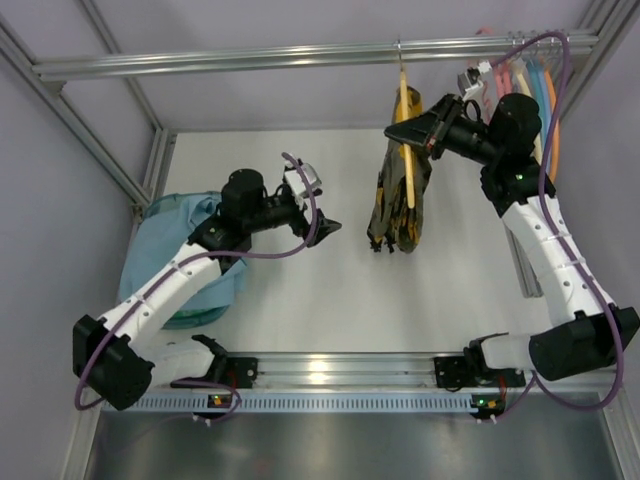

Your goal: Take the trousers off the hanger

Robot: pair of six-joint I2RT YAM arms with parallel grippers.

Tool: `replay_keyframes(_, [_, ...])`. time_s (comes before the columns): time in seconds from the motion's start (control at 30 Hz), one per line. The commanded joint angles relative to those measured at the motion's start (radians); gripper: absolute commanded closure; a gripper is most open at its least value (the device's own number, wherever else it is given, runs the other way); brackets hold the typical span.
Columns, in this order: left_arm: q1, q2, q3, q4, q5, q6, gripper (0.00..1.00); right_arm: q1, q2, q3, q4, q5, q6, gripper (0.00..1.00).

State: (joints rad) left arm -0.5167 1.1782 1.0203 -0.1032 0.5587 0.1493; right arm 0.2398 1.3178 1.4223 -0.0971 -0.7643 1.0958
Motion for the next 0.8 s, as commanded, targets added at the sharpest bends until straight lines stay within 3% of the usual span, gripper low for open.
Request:
replay_keyframes(0.0, [-0.069,-0.023,-0.035,0.275,-0.098,0.098,0.02,0.035,-0.140,0.006,0.139,-0.128,-0.042,1.00])
replay_keyframes(0.2, [-0.212,0.070,-0.011,0.447,-0.221,0.108,0.02,0.052,-0.166,0.003,0.204,-0.136,-0.070,1.00])
replay_keyframes(0.43, [-0.255,0.127,0.012,0.481,-0.278,0.119,0.02,0.046,-0.146,0.053,0.174,-0.122,-0.042,1.00])
replay_keyframes(0.57, [-0.256,0.133,0.029,0.481,-0.327,0.099,0.02,0.021,-0.105,0.078,0.195,-0.095,0.068,1.00])
replay_keyframes(0.77, [-0.256,0.097,0.018,0.481,-0.371,0.079,0.02,0.007,-0.008,0.326,0.107,-0.044,0.186,1.00])
